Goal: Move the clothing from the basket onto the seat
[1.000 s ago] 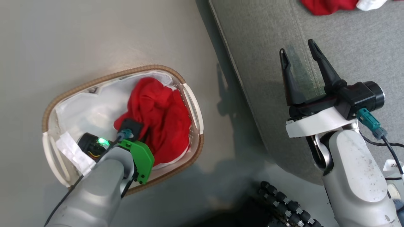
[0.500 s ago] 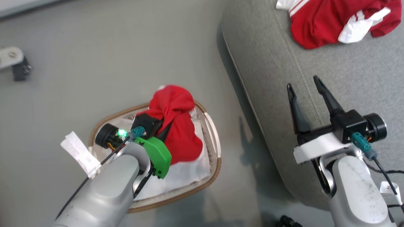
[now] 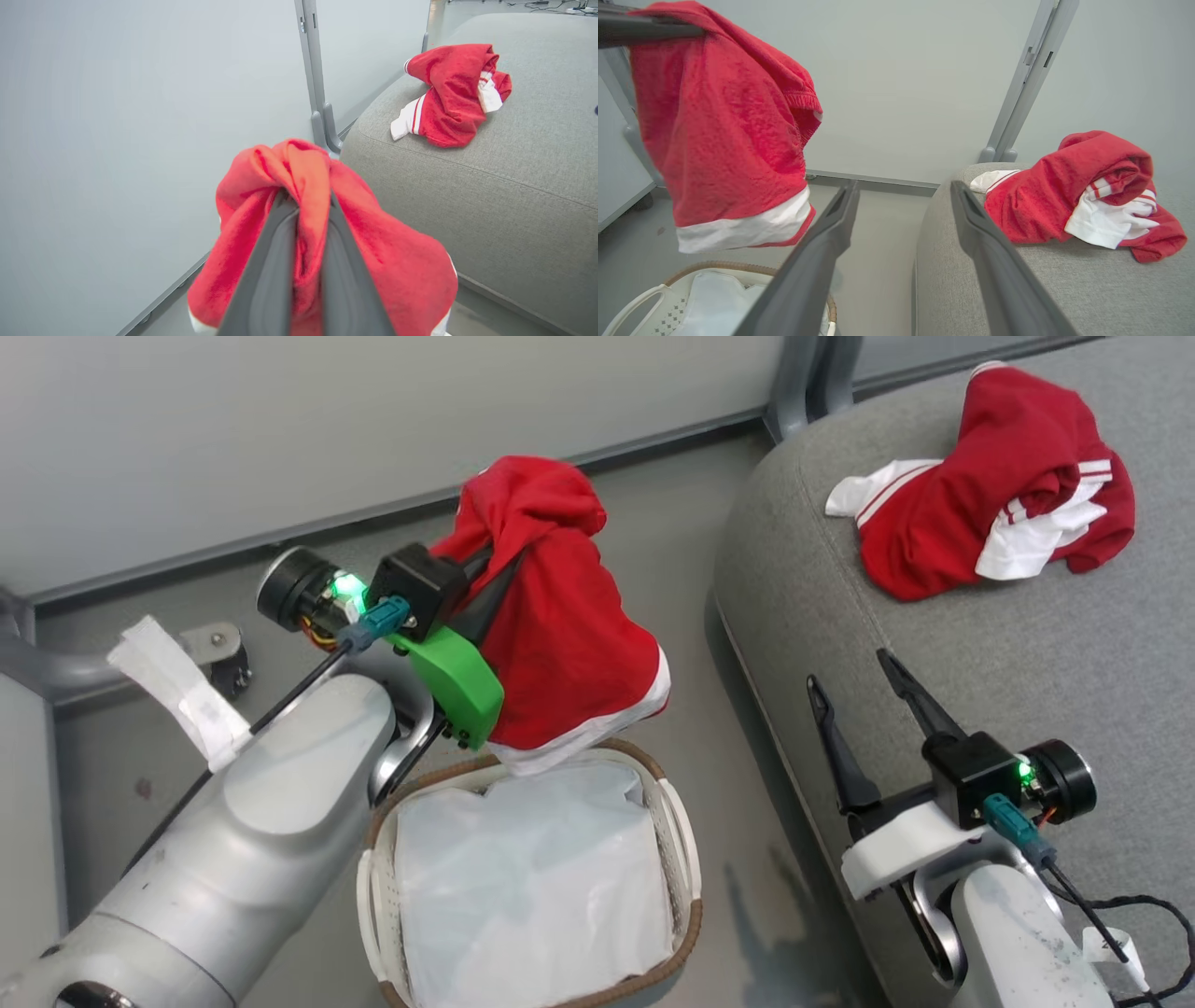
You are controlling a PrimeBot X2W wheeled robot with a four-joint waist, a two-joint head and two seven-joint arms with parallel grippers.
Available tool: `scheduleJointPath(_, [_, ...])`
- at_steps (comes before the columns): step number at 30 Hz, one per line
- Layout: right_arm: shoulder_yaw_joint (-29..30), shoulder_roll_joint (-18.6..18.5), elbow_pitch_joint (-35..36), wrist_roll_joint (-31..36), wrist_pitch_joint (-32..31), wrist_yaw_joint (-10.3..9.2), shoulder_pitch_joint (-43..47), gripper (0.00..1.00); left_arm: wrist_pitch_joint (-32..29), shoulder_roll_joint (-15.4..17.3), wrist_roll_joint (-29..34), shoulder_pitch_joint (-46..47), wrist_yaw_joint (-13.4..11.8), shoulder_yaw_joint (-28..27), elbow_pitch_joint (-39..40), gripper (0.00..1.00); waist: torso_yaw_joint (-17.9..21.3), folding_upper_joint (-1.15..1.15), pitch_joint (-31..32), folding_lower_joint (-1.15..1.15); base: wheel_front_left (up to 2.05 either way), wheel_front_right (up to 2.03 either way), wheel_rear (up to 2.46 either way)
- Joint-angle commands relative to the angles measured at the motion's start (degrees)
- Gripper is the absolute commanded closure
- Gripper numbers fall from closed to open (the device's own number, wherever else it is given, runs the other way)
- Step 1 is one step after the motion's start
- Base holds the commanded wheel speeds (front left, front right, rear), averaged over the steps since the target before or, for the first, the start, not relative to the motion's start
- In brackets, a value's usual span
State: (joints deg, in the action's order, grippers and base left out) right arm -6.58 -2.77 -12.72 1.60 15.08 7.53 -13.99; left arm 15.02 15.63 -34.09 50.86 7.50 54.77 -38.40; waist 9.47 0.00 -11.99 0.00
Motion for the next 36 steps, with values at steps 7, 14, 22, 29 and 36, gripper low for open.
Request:
scheduleJointPath(7, [-2.96,-0.22,-0.75,0.29,0.14,-0.08,3.01,0.00,-1.23,-0.39,0.29,5.24,-0.04,1.93,4.14,1.00,-2.66,0.00,9.05,0.00,0.00,0.00,0.00])
scheduleJointPath(14, [-5.27,-0.22,-2.13,0.24,0.14,-0.08,3.95,0.00,-2.66,-0.44,-0.13,7.24,-0.06,2.69,7.13,1.00,-3.14,0.00,10.95,0.00,0.00,0.00,0.00])
scheduleJointPath(22, [-8.16,-0.21,-6.37,1.43,0.14,-0.08,1.34,0.00,-3.59,-0.78,-0.27,8.13,-0.37,3.21,10.46,1.00,-4.47,0.00,11.24,0.00,0.00,0.00,0.00])
scheduleJointPath(29, [-8.53,-0.23,-5.82,4.72,0.14,-0.08,-2.48,0.00,-4.06,-0.32,-0.36,8.17,-0.81,3.52,12.82,1.00,-5.32,0.00,10.82,0.00,0.00,0.00,0.00])
scheduleJointPath(36, [-9.34,-0.21,-2.54,6.50,0.14,-0.08,-6.80,0.00,-4.18,-0.16,-0.55,7.92,-1.17,3.83,14.03,1.00,-5.84,0.00,10.34,0.00,0.00,0.00,0.00])
